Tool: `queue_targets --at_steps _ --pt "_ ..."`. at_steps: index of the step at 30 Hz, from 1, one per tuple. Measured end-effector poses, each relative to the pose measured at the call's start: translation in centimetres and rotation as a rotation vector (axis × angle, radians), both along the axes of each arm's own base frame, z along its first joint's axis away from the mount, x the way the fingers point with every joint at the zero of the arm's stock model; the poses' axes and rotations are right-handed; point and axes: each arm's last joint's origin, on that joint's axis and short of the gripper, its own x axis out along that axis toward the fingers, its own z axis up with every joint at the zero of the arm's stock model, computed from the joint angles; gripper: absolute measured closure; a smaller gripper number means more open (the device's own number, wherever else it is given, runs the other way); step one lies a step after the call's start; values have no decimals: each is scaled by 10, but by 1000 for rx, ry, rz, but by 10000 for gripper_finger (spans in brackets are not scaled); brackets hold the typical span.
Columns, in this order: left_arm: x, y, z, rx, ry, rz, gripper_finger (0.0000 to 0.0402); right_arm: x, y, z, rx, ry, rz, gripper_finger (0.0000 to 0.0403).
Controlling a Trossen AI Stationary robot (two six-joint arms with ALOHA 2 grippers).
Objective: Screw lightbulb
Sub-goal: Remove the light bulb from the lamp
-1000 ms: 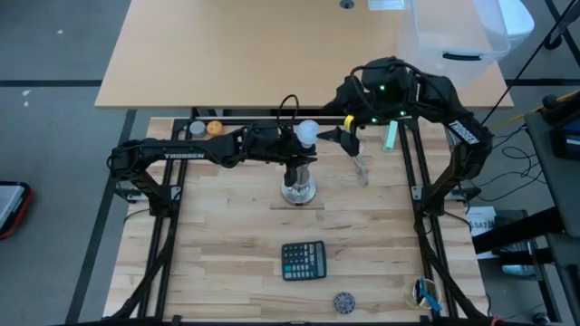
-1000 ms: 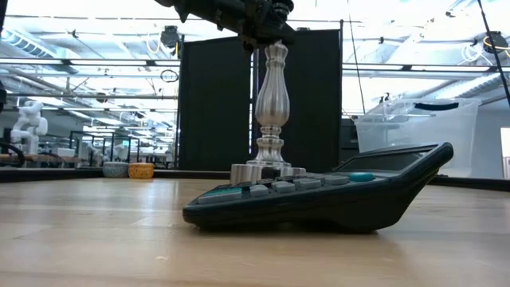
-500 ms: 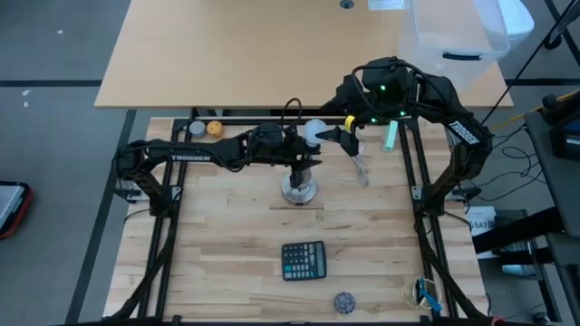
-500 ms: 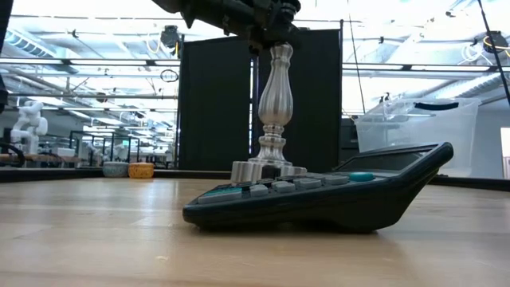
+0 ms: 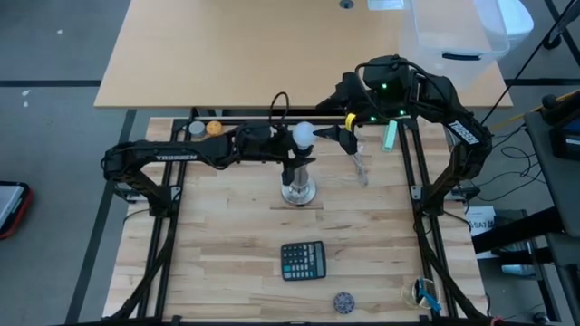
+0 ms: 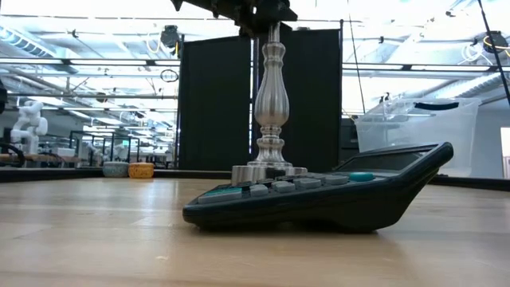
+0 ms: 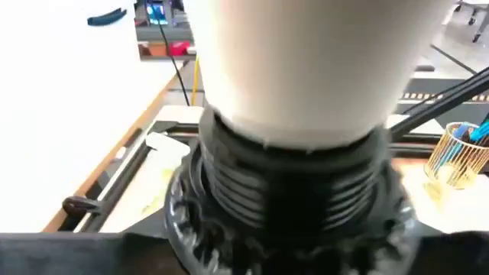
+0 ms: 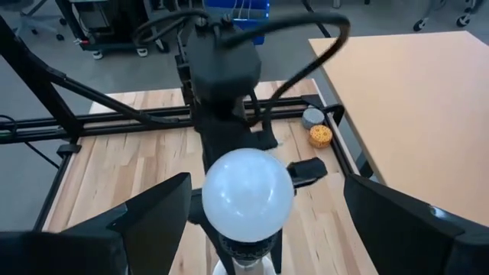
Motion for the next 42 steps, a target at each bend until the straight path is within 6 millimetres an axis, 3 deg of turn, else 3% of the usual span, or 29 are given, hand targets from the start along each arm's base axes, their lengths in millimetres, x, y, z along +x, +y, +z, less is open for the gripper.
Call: queue_targets --at_steps 5,12,18,27,38,42 --pt "-10 -2 5 -5 44 6 187 0 0 0 -1 -1 1 67" --pt "-15 -4 -14 -26 233 -4 183 1 0 1 -4 -14 2 67" --pt "-15 -6 -15 -36 230 -11 183 1 0 3 -8 -29 3 67" --pt "-15 -7 -46 -74 197 -14 183 1 0 3 -12 -35 6 67" --pt "-13 -6 -43 -53 136 -6 186 3 -1 0 -6 -14 5 67" --pt "-9 -5 -47 -53 138 -6 213 10 -1 -6 4 24 9 67"
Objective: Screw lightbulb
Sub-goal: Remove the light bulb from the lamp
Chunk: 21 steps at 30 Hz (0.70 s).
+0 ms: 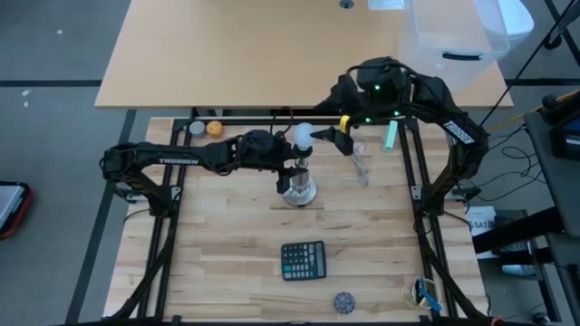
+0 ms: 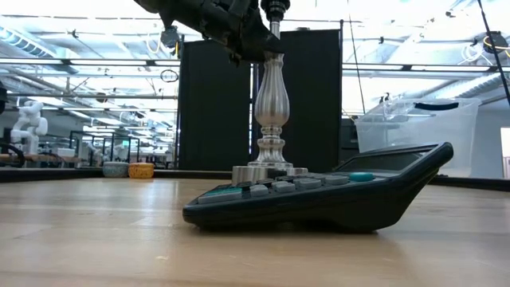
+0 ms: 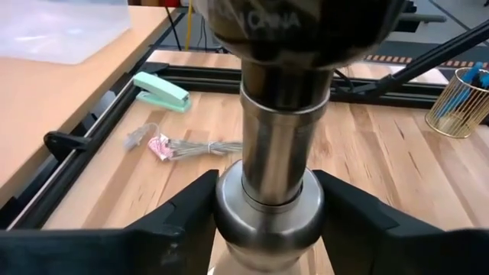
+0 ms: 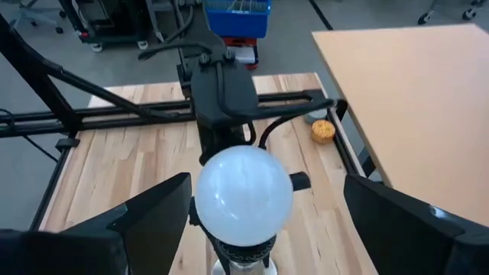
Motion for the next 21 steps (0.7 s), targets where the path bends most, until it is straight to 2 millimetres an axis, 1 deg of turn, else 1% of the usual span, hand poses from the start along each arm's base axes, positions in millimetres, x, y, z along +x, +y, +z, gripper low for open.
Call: queue_targets --at_steps 2,5,10,16,21 --pt "2 0 -2 0 -6 -1 222 5 0 -3 3 14 5 67" --pt "3 0 -2 -3 -2 1 222 11 1 -8 8 36 13 67" --pt "2 1 -2 -2 -1 7 222 17 0 -15 22 72 12 67" --pt "3 1 -2 -6 0 9 222 34 0 -30 43 133 27 67" --pt "2 1 -3 -9 5 11 222 41 4 -34 30 148 51 73"
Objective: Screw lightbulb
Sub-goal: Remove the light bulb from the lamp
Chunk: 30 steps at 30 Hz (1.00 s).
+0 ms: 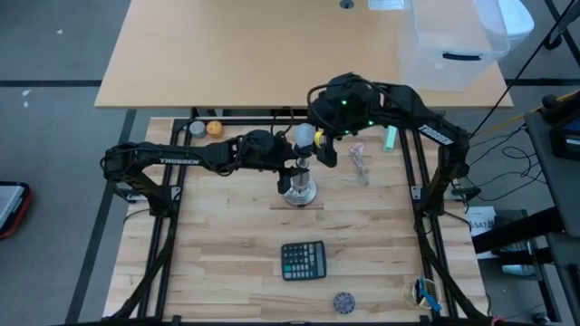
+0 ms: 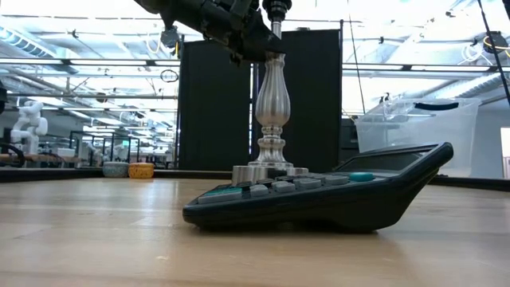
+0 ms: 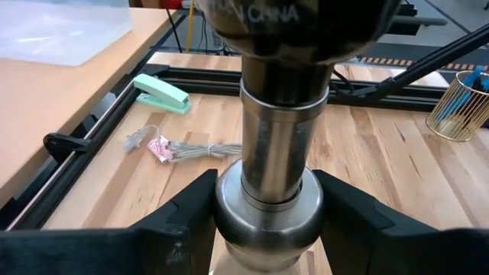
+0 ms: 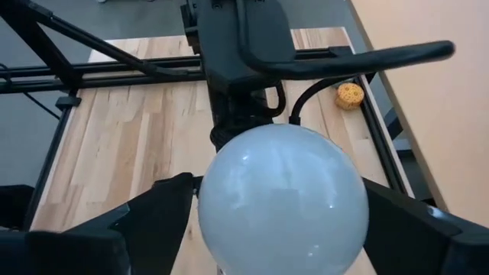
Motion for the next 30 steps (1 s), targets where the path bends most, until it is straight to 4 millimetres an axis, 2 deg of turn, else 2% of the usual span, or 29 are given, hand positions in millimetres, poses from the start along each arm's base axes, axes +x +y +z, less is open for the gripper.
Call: queue_targets --at_steps 7,21,30 --pt "0 0 0 -2 3 0 222 0 0 0 -2 2 1 137" --pt "1 0 0 33 -9 -49 222 -1 1 0 -17 5 39 137" --pt "0 6 0 29 -21 -105 222 -4 3 -1 -108 19 193 137"
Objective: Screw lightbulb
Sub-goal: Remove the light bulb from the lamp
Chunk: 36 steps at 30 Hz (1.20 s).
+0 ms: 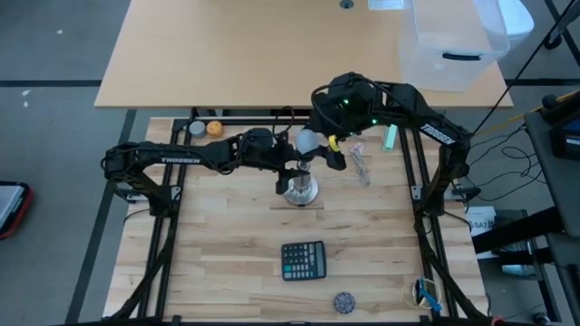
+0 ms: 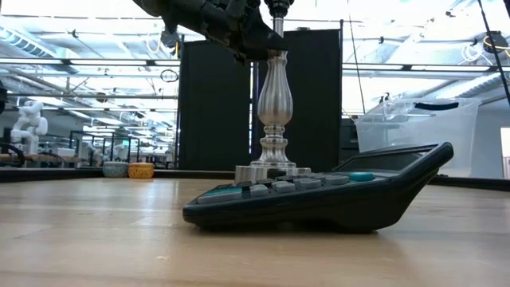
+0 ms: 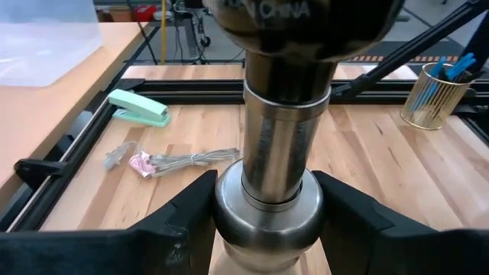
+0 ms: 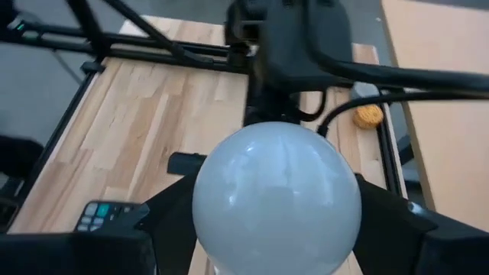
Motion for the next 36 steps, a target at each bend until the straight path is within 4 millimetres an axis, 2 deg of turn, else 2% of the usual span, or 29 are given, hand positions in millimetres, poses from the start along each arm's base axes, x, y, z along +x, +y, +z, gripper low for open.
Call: queue_targets --at_steps 17,25,36 --pt "-1 1 0 -23 -6 -69 222 0 2 -1 -282 -32 323 144" --pt "-1 0 0 -46 1 -72 222 3 3 -1 -306 -34 264 126" --pt "-2 4 0 -69 2 -49 222 7 7 3 -133 -60 95 109"
